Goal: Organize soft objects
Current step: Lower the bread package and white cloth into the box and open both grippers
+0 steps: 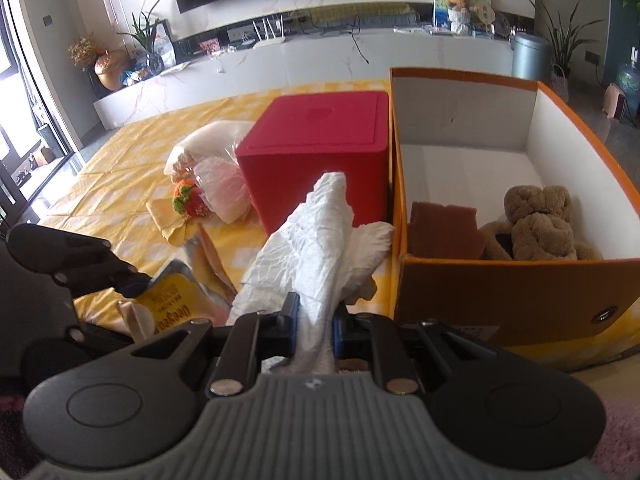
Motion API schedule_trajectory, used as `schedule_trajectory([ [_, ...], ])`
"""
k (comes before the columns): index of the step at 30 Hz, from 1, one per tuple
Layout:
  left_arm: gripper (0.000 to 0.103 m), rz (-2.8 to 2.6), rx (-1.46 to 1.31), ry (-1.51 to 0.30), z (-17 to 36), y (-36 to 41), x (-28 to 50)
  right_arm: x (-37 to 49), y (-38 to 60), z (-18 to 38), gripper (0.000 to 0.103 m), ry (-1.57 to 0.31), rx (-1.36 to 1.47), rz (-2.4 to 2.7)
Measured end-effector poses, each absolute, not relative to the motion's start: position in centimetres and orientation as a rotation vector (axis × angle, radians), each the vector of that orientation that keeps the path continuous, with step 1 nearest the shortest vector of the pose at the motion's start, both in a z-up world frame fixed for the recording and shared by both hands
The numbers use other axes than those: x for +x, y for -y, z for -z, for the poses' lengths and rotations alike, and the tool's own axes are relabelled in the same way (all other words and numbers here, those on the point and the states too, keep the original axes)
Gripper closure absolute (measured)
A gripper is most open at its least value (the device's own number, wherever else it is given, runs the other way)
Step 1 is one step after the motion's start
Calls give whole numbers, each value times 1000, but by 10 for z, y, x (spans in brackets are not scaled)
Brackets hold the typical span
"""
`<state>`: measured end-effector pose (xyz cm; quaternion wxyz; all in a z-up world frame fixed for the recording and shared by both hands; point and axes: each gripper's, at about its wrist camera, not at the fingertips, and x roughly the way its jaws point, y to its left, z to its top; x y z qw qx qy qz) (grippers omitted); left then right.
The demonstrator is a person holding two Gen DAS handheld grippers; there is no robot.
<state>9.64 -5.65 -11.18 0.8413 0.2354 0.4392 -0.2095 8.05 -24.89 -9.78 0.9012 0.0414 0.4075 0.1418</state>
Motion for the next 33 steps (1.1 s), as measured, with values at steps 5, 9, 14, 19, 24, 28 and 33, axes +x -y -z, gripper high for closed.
schedule_trajectory([
  [5, 52, 411, 357, -913, 75, 44, 99, 73, 252, 81, 89, -790, 71, -287],
  [9, 52, 416, 299, -880, 44, 50, 104, 68, 258, 61, 90, -738, 23, -268],
  [14, 52, 426, 257, -834, 13, 67, 117, 71, 279, 29, 90, -678, 6, -250],
  [19, 52, 473, 206, -804, -12, 93, 140, 84, 305, -1, 90, -626, -66, -212],
  [24, 52, 538, 162, -802, -31, 132, 169, 105, 340, -26, 90, -618, -111, -173],
  [28, 52, 578, 167, -818, -32, 167, 194, 123, 364, -27, 90, -644, -165, -164],
  [33, 52, 579, 211, -862, -2, 200, 222, 146, 380, -4, 90, -702, -205, -162],
])
